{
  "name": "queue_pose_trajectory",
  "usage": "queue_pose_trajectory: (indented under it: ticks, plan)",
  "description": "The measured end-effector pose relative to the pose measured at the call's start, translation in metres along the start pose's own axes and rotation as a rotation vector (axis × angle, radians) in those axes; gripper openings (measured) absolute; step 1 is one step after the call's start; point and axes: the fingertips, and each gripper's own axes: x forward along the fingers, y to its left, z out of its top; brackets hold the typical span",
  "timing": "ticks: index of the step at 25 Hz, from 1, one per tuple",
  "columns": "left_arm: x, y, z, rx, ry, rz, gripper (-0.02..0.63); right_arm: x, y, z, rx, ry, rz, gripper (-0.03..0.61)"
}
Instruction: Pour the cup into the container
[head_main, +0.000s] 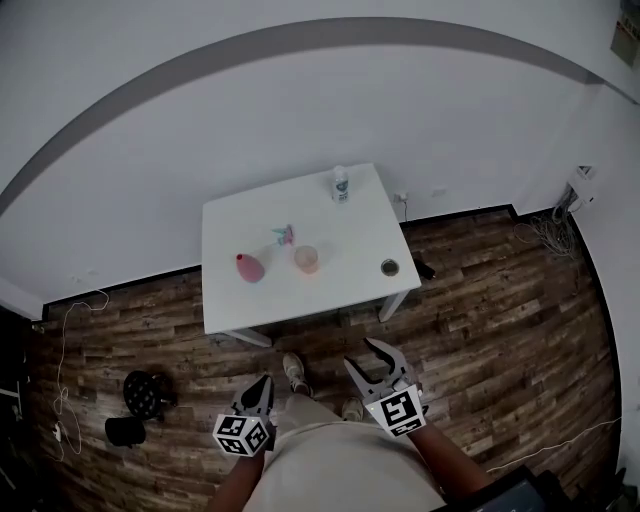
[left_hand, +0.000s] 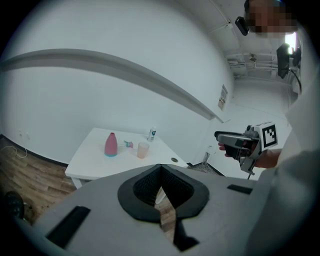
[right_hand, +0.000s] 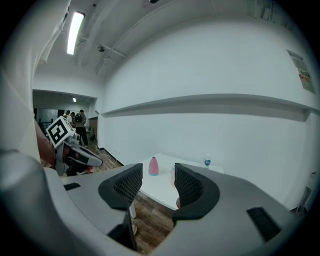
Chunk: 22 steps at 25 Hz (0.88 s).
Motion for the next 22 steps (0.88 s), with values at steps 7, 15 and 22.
queue_pose_trajectory:
  ticks: [7, 15, 22]
  plan:
    - [-0.021, -0.02, -0.007, 0.025, -0.003, 0.021, 0.009, -0.028, 0.01, 0.013, 0.042, -0.052, 0.03, 0.206]
    - [-0.03, -0.034, -0.022, 0.043, 0.018, -0.005, 0.009, -0.039, 0.026, 0.022, 0.088, -0.075, 0.044, 0.206]
    - [-0.04, -0.03, -0.014, 0.073, 0.001, -0.047, 0.009, -0.037, 0.038, 0.022, 0.05, -0.037, 0.015, 0.206]
